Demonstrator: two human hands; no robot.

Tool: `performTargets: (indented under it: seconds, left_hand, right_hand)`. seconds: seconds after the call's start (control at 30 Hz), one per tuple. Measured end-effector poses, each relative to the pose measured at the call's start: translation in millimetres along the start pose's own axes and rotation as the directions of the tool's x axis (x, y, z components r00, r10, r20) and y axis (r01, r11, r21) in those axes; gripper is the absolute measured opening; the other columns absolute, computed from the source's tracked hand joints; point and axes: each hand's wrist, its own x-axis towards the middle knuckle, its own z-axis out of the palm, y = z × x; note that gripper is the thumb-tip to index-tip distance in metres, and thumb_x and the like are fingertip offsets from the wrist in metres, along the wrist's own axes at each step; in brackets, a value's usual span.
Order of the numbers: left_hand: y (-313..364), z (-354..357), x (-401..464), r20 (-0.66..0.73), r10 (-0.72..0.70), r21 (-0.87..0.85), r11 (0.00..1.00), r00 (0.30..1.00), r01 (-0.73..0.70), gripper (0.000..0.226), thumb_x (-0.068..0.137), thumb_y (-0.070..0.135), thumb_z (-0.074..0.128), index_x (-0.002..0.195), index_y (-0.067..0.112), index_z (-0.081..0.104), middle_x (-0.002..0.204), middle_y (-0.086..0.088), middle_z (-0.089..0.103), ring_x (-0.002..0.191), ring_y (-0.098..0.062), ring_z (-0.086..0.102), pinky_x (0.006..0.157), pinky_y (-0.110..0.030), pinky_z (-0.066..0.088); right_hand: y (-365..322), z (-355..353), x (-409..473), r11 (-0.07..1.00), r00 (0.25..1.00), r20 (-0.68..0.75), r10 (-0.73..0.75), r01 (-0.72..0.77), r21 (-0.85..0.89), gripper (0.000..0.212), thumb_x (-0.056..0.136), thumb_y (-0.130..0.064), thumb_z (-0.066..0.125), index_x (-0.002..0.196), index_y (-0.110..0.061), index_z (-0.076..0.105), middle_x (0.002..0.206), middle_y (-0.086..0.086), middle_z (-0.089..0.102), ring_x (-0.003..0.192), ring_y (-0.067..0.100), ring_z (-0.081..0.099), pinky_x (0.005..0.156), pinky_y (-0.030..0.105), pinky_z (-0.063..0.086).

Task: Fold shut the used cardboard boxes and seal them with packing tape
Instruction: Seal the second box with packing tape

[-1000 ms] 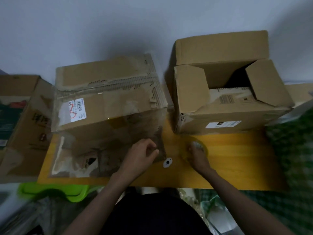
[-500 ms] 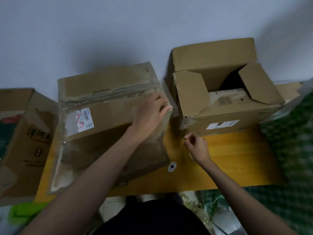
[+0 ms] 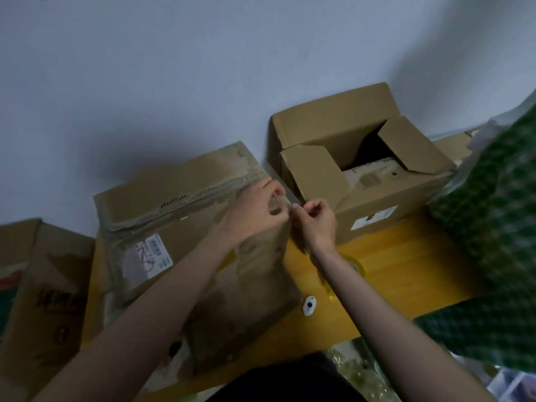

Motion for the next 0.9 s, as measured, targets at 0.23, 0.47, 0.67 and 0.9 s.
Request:
performTargets:
  seconds: [0.23, 0.47, 0.67, 0.9]
  left_hand:
    - [-79.7, -26.0, 53.6, -0.079, -0.172, 0.016, 0.985, 0.982, 0.173, 0.031, 0.101, 0.021, 0.047, 0.124, 0.007, 0.062, 0.124, -0.008, 0.060, 0.108, -0.023, 0.058, 0.094, -0.035, 0.048]
    - [-112.4, -30.8, 103.3, 0.006, -0.236, 0.093, 0.968, 0.972, 0.234, 0.030, 0.103, 0.017, 0.043, 0.122, 0.000, 0.061, 0.126, -0.019, 0.055, 0.119, -0.033, 0.052, 0.102, -0.039, 0.037]
    - [-116.3, -30.3, 122.7, -0.039, -0.358, 0.102, 0.927, 0.933, 0.360, 0.034, 0.105, 0.029, 0.044, 0.124, 0.012, 0.067, 0.125, -0.012, 0.065, 0.124, -0.033, 0.047, 0.099, -0.046, 0.042]
    - [-110.3, -29.2, 132.6, -0.106, -0.518, -0.103, 0.855, 0.849, 0.508, 0.013, 0.089, 0.028, 0.070, 0.080, 0.020, 0.066, 0.089, 0.004, 0.066, 0.094, -0.016, 0.055, 0.079, -0.031, 0.043]
  right_hand:
    - [-1.5, 17.3, -1.8, 0.988, 0.985, -0.103, 0.141, -0.132, 0.085, 0.028, 0.084, -0.023, 0.081, 0.084, -0.014, 0.054, 0.080, 0.002, 0.059, 0.078, 0.021, 0.057, 0.080, 0.044, 0.053]
    - [0.1, 19.6, -1.1, 0.975, 0.975, -0.119, 0.187, -0.170, 0.141, 0.029, 0.081, -0.016, 0.083, 0.086, -0.016, 0.055, 0.076, -0.001, 0.064, 0.078, 0.019, 0.062, 0.091, 0.050, 0.055]
    - [-2.0, 16.9, 5.5, 0.938, 0.964, -0.026, 0.266, -0.252, 0.237, 0.030, 0.077, -0.002, 0.083, 0.088, -0.013, 0.057, 0.082, 0.004, 0.063, 0.084, 0.022, 0.065, 0.087, 0.041, 0.057]
    - [2.2, 11.5, 5.5, 0.847, 0.927, 0.082, 0.365, -0.368, 0.383, 0.020, 0.086, -0.003, 0.076, 0.094, -0.007, 0.058, 0.087, 0.014, 0.060, 0.074, 0.021, 0.064, 0.066, 0.027, 0.056]
